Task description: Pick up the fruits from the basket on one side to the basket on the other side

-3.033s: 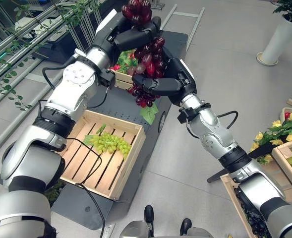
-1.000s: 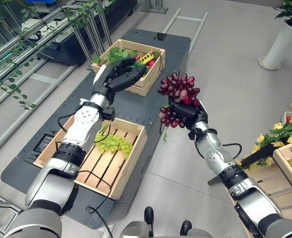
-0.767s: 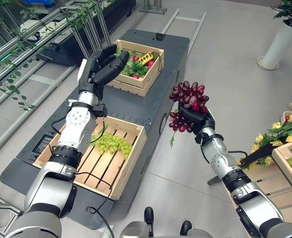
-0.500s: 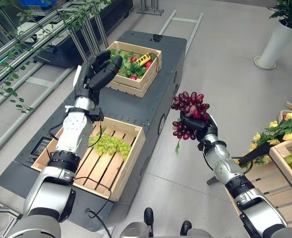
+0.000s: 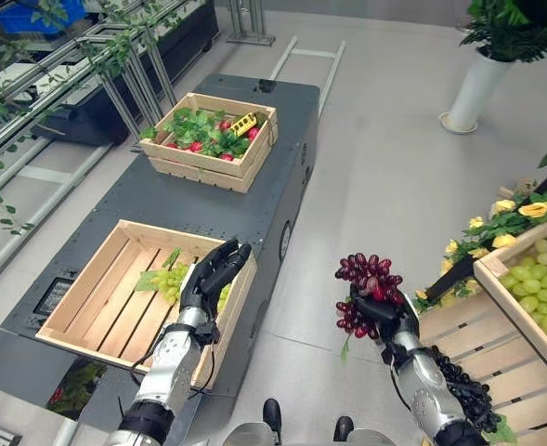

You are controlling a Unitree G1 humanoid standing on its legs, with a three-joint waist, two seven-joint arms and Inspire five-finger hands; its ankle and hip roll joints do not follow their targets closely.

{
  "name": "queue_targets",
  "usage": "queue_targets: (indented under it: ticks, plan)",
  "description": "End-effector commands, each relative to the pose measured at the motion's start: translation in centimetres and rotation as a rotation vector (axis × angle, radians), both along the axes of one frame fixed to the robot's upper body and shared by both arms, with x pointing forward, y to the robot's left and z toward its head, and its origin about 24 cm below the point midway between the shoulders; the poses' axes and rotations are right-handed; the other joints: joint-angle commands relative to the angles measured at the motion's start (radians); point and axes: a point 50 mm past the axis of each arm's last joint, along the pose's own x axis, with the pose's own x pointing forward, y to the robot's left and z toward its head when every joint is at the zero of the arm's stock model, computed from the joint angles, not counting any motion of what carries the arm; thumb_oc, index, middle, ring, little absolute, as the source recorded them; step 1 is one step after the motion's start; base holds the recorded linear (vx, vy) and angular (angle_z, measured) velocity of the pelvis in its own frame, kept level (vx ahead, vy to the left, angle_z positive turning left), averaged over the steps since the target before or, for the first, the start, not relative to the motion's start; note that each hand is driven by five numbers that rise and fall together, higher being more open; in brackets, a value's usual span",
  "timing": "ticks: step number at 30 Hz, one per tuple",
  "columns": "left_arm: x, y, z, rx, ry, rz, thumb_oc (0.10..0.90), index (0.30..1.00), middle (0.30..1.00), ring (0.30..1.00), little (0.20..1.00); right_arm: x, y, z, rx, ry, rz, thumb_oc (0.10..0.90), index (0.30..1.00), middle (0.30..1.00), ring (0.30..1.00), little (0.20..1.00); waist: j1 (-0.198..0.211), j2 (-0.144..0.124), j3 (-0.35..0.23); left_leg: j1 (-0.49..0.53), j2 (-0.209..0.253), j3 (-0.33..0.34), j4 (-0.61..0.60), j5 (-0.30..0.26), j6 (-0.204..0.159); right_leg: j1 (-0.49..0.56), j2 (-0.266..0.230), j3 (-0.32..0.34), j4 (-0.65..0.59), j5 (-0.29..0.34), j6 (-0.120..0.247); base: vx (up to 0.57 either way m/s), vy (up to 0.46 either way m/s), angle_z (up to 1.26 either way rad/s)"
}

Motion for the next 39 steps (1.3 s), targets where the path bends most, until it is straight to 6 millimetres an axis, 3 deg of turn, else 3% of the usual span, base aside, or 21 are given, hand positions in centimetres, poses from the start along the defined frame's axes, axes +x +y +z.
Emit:
queue_targets:
  ticks: [1,7,12,15,16,19,22,27,35,39]
  plan:
    - [1.6,0.5,1.3,-0.015,-0.114,0.037,0.800,0.900,0.900,0.900,0.900,2.6,0.2,3.6,-0.022,-0.251,0.048,0.400,0.300,0.300,0.300,0.300,-0.019,0.025,-0.112,0.052,-0.007,0.007,0.002,-0.154,-0.033,-0.025,0.006,-0.002,0.001,0.001,-0.013,0.02,0.053,-0.22]
    - [0.6,0.1,-0.4,-0.056,-0.051,0.054,0.800,0.900,0.900,0.900,0.900,2.2,-0.3,3.1,-0.069,-0.209,0.049,0.400,0.300,0.300,0.300,0.300,-0.051,0.030,-0.071,0.054,-0.005,0.051,0.002,-0.153,-0.022,-0.056,0.007,0.042,0.023,0.001,-0.011,0.00,0.073,-0.31]
    - [2.0,-2.2,0.2,-0.073,-0.093,0.016,0.800,0.900,0.900,0.900,0.900,3.0,-0.6,3.6,-0.094,-0.225,0.044,0.400,0.300,0.300,0.300,0.300,-0.081,0.030,0.004,-0.012,-0.004,0.081,0.043,-0.156,-0.012,-0.159,0.007,0.090,0.099,-0.010,-0.010,-0.16,0.081,-0.31]
    - [3.1,-3.5,1.3,-0.102,-0.146,0.001,0.800,0.900,0.900,0.900,0.900,3.7,-0.8,4.4,-0.104,-0.254,0.034,0.400,0.300,0.300,0.300,0.300,-0.100,0.021,0.069,-0.061,-0.001,0.094,0.114,-0.185,-0.010,-0.209,0.004,0.107,0.156,-0.030,-0.009,-0.18,0.062,-0.37]
    - [3.8,-4.2,2.2,-0.110,-0.183,-0.005,0.800,0.900,0.900,0.900,0.900,4.2,-1.0,5.0,-0.109,-0.279,0.022,0.400,0.300,0.300,0.300,0.300,-0.109,0.010,0.111,-0.110,0.007,0.111,0.196,-0.204,-0.010,-0.249,0.002,0.113,0.208,-0.040,-0.015,-0.12,0.039,-0.24]
    - [4.7,-5.1,3.3,-0.109,-0.221,-0.019,0.800,0.900,0.900,0.900,0.900,4.6,-1.3,5.8,-0.115,-0.315,-0.005,0.400,0.300,0.300,0.300,0.300,-0.117,-0.010,0.166,-0.189,0.025,0.130,0.326,-0.237,-0.012,-0.317,-0.005,0.109,0.294,-0.054,-0.023,-0.23,0.005,-0.29]
    - [5.5,-5.7,4.1,-0.096,-0.242,-0.018,0.800,0.900,0.900,0.900,0.900,5.5,-2.2,7.0,-0.124,-0.359,-0.039,0.400,0.300,0.300,0.300,0.300,-0.117,-0.034,0.223,-0.262,0.061,0.172,0.449,-0.278,-0.009,-0.395,-0.020,0.068,0.389,-0.069,-0.024,-0.15,0.020,-0.16]
    - [6.2,-6.0,5.3,-0.088,-0.278,-0.011,0.800,0.900,0.900,0.900,0.900,7.0,-3.9,9.0,-0.139,-0.402,-0.082,0.400,0.300,0.300,0.300,0.300,-0.114,-0.047,0.263,-0.345,0.100,0.213,0.580,-0.326,-0.004,-0.481,-0.033,0.034,0.499,-0.106,-0.032,-0.12,0.047,-0.46]
    - [6.9,-7.3,6.9,-0.118,-0.325,-0.047,0.800,0.900,0.900,0.900,0.900,7.7,-6.5,10.5,-0.130,-0.440,-0.237,0.400,0.300,0.300,0.300,0.300,-0.118,-0.055,0.282,-0.524,0.121,0.169,0.790,-0.417,0.015,-0.637,-0.029,0.049,0.678,-0.170,-0.067,-0.04,-0.017,0.08]
    - [6.9,-8.0,7.6,-0.132,-0.343,-0.068,0.800,0.900,0.900,0.900,0.900,8.9,-8.1,13.8,-0.164,-0.529,-0.338,0.400,0.300,0.300,0.300,0.300,-0.119,-0.058,0.282,-0.619,0.120,0.153,0.873,-0.444,0.024,-0.724,-0.020,0.046,0.737,-0.183,-0.077,-0.05,-0.006,0.08]
